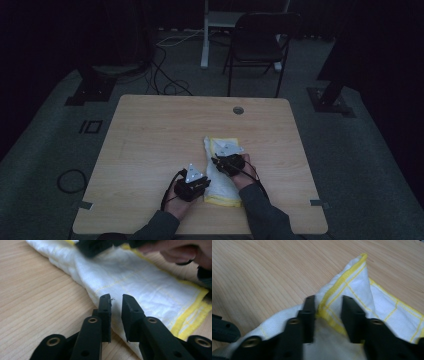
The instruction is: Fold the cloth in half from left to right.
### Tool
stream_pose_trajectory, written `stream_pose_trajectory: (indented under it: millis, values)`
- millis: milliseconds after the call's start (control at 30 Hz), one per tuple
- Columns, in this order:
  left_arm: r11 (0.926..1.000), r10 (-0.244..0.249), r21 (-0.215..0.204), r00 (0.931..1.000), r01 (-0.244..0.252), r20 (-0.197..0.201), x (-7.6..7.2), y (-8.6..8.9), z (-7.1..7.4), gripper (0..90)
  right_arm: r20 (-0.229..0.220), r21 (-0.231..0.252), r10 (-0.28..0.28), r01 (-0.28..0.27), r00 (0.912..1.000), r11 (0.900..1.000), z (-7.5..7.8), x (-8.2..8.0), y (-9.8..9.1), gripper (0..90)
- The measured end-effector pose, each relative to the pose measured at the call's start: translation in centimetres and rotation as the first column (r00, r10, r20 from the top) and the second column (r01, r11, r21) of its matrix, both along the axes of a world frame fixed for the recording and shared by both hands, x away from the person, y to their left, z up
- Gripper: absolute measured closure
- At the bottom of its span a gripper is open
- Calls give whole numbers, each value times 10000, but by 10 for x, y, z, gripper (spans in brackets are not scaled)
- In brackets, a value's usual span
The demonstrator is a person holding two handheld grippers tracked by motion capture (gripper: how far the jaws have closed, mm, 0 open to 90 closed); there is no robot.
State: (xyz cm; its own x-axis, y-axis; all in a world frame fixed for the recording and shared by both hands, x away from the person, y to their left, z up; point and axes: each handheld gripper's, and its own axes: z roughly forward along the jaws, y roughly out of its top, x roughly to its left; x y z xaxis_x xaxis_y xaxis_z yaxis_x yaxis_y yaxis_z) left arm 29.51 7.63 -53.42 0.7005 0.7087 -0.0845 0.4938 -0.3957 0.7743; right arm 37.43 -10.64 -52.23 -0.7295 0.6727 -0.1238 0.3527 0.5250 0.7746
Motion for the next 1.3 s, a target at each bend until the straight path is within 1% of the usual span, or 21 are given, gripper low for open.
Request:
stream_pose_trajectory:
  millis: [33,100,233,467,733,900,1100,1167,1300]
  values:
    - [10000,23,55,10000,-23,-37,0,0,-1,812,53,-8,-42,42,10000,10000,1,1,-1,868]
    - [9999,29,102,10000,-28,-75,0,1,-2,827,154,-43,-109,110,9998,9999,3,3,-3,885]
    - [10000,42,69,9999,-41,-139,-1,2,-5,838,182,127,-302,300,9994,9995,8,9,-11,888]
    - [9998,38,179,9998,-35,-171,-3,4,-6,857,210,429,-776,766,9968,9961,19,24,-29,888]
    - [9998,61,194,9999,-58,-142,-6,6,-5,886,281,505,-1194,1179,9924,9917,27,46,-44,889]
    - [9998,96,160,9998,-93,-184,-7,9,-3,900,182,422,-1443,1435,9894,9888,31,59,-54,889]
    - [9995,242,183,9996,-239,-175,-8,14,-2,900,58,146,-1740,1739,9847,9847,28,73,-61,889]
    - [9995,255,211,9995,-251,-165,-9,15,-2,900,-52,65,-1847,1847,9828,9828,25,76,-62,889]
    - [9993,300,207,9994,-297,-146,-10,16,-1,900,-133,0,-1953,1953,9807,9807,20,80,-63,889]
